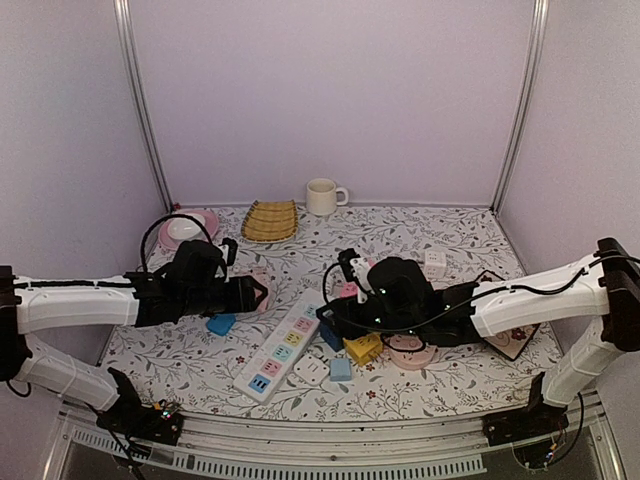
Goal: Pull the plug off the socket
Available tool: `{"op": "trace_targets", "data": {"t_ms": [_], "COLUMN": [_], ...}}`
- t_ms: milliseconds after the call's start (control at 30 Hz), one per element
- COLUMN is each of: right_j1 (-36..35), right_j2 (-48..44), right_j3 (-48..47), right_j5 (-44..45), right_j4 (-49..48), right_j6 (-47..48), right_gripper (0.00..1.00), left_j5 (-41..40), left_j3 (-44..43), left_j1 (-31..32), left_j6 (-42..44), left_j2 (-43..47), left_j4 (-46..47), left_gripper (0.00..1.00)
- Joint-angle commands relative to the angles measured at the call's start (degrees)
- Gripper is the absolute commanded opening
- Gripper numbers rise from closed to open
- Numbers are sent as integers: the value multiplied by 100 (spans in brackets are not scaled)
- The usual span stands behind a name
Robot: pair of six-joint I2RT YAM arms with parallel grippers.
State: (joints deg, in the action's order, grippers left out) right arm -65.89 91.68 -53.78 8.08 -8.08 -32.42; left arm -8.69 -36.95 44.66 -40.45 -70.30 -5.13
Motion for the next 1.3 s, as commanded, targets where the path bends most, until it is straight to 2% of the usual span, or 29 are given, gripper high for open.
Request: {"op": "trace_targets", "data": {"t_ms": [0,267,533,833,933,1100,1267], "right_j1": [-12,-4,-11,-6,-2,14,10], "right_j2": [-568,-1252,-1441,-1429,-1473,-1545,-1565], "right_j3": [490,1005,1100,1044,1039,1063,1093], "right_j5": [457,617,604,633,683,713,722], "right_j4": [30,41,96,262,336,376,376], "right_j6": [-160,-274,-290,-274,-264,-272,-286], "right_gripper": [53,56,56,57,58,58,58], "left_j5": [579,989,1124,1412,1520,1850,2095], "left_j3": [159,467,174,-820,-1147,-1396,-1000], "left_j1": [-410,-723,-1024,-1561,-1712,-1851,-1684], "left_j6": [-7,-273,-259,22,98,216,154], "left_j2": [-313,-1027,-1893,-3122,-3380,-3600,-3153], "left_j4": [754,1348,1698,1846,1814,1743,1860], "left_gripper": [16,16,16,18,21,24,28]}}
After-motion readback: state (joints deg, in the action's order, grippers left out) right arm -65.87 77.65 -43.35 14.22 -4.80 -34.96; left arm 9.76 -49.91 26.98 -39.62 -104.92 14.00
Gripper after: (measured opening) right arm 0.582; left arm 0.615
